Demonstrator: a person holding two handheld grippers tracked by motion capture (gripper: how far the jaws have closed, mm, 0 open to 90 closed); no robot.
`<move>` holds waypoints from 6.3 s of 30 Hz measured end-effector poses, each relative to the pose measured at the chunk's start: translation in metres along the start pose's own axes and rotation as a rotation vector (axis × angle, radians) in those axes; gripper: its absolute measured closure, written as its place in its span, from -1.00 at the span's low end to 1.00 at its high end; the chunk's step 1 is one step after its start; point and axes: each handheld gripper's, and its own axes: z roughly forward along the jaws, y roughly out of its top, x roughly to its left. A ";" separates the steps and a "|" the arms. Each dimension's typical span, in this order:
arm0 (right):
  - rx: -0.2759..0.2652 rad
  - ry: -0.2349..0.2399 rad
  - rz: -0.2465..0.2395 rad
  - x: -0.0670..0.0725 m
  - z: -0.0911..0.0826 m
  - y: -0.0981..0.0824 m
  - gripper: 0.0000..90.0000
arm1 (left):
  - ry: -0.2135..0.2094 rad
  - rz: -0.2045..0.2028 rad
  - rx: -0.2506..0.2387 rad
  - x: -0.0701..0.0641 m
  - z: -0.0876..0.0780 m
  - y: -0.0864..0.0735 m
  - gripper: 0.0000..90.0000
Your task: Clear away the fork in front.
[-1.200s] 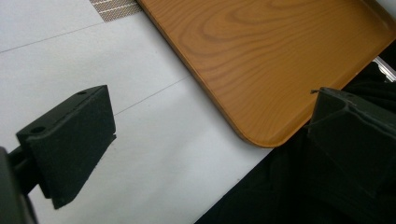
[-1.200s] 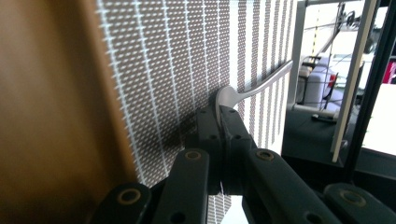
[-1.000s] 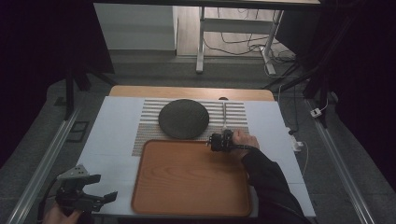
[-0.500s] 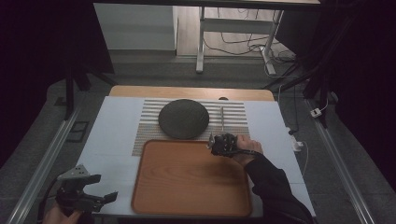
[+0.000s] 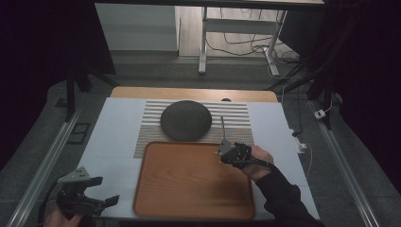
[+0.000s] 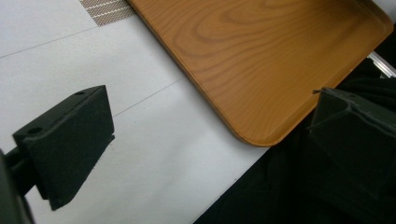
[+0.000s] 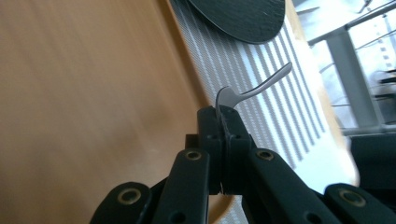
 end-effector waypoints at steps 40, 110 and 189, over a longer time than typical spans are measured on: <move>-0.425 0.535 0.368 0.034 -0.076 -0.032 0.98 | -0.210 0.234 -0.022 -0.030 0.052 0.056 -1.00; -0.458 0.707 0.349 0.033 -0.076 -0.022 0.05 | -0.379 0.855 0.354 -0.094 0.135 0.120 0.91; -0.191 0.247 0.731 0.045 -0.128 -0.121 -1.00 | -0.051 0.067 0.289 -0.032 0.131 0.111 0.97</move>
